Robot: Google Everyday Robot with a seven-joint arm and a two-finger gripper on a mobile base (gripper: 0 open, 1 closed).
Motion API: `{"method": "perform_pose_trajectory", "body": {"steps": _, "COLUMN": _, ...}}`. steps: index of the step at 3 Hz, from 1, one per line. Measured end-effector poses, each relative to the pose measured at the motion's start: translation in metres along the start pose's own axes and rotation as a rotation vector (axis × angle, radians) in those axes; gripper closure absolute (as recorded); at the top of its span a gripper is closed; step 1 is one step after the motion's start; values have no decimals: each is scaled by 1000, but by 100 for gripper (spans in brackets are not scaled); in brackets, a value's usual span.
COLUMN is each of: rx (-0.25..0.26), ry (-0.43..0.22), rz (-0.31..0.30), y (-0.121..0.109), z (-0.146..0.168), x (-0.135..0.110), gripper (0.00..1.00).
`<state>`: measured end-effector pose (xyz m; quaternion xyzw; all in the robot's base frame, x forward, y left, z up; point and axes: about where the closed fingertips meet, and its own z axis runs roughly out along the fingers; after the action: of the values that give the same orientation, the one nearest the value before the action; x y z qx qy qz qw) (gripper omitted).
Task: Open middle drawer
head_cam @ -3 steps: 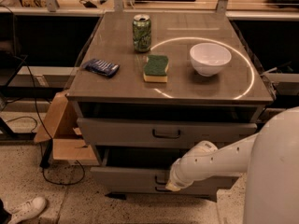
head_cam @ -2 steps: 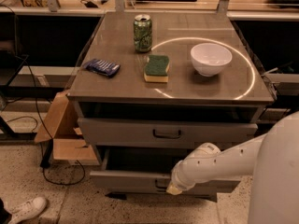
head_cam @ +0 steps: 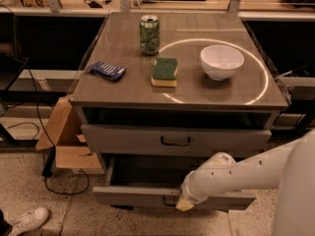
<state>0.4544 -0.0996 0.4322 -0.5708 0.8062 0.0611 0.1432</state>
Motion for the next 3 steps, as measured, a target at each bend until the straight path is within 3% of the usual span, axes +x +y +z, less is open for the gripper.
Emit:
{"method": "perform_pose_trajectory", "body": {"steps": 2, "rx": -20, "ry": 2, "rz": -7, "y": 25, "z": -18, "x": 10, "gripper": 100}}
{"method": "perform_pose_trajectory", "body": {"steps": 3, "rx": -51, "ry": 29, "rz": -18, "y": 52, "z": -32, "x": 23, "gripper": 100}}
